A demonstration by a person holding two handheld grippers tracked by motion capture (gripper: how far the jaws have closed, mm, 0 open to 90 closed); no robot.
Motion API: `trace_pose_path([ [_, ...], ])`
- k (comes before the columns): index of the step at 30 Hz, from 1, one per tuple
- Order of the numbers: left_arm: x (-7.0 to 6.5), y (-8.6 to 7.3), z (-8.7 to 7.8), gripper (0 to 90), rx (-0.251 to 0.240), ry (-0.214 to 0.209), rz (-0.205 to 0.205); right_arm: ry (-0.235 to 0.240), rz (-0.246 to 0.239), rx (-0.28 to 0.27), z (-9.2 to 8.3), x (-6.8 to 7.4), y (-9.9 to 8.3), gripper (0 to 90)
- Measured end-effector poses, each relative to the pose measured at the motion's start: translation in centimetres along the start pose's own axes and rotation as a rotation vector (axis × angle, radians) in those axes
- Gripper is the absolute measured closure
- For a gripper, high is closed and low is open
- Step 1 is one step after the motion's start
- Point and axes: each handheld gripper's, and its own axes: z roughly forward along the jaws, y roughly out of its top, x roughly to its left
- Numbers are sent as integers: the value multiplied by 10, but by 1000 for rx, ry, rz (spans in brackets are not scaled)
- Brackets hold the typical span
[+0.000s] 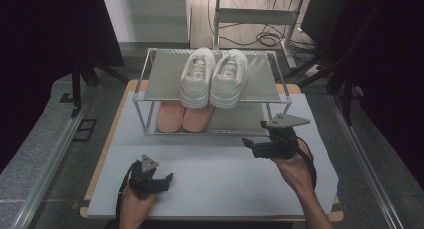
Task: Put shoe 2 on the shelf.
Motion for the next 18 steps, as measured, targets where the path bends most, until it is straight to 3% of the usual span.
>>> trace_pose_path([
  [11, 0, 0, 0, 160, -1, 2, 0, -16, -20, 40, -16, -11, -34, 82],
  [18, -1, 0, 0, 160, -9, 5, -4, -32, 25, 67, -26, -21, -61, 25],
])
